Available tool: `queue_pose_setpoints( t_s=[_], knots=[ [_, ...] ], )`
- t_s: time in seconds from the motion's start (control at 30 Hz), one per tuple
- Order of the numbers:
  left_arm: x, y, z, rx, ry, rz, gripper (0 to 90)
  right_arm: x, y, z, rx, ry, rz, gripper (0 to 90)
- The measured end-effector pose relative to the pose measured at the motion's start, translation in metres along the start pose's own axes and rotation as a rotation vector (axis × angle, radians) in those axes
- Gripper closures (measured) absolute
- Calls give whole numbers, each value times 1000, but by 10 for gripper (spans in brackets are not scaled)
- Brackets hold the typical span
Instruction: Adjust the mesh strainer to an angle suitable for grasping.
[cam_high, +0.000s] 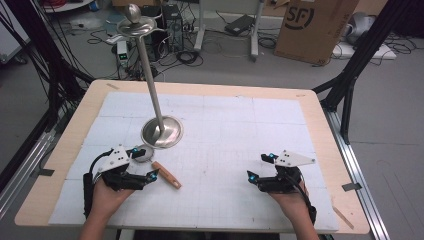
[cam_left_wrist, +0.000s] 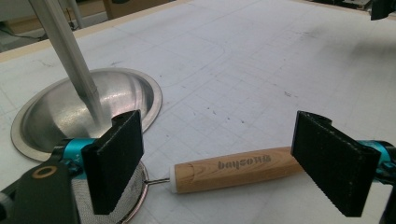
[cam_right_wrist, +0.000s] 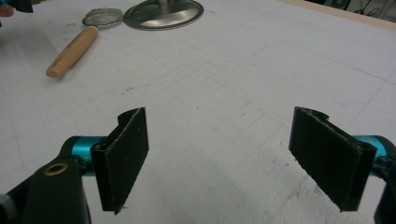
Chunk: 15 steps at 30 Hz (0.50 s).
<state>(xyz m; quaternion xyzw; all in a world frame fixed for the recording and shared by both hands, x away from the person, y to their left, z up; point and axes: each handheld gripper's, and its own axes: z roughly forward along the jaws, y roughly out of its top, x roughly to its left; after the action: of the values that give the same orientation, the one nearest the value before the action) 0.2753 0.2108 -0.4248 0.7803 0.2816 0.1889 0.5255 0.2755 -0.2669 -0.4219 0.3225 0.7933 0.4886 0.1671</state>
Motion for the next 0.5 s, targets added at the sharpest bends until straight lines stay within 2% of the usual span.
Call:
queue_pose_setpoints(
  t_s=[0.23, 0.33, 0.37, 0.4, 0.43, 0.5],
  knots=[
    [-3, -2, 1, 32, -27, 21, 219, 1, 0, 2, 2, -1, -4, 190],
    [-6, -2, 2, 41, -57, 28, 339, 3, 1, 1, 1, -1, -12, 190],
    [-8, -3, 2, 55, -76, 46, 380, 3, 2, 1, -1, -3, -10, 190],
    [-8, -3, 2, 55, -76, 46, 422, 3, 2, 1, -2, -5, -11, 190],
    [-11, -3, 4, 69, -97, 54, 457, 3, 2, 1, -4, -5, -10, 190],
    [-12, -3, 5, 76, -106, 57, 535, 3, 2, 1, -3, -5, -14, 190]
  ],
)
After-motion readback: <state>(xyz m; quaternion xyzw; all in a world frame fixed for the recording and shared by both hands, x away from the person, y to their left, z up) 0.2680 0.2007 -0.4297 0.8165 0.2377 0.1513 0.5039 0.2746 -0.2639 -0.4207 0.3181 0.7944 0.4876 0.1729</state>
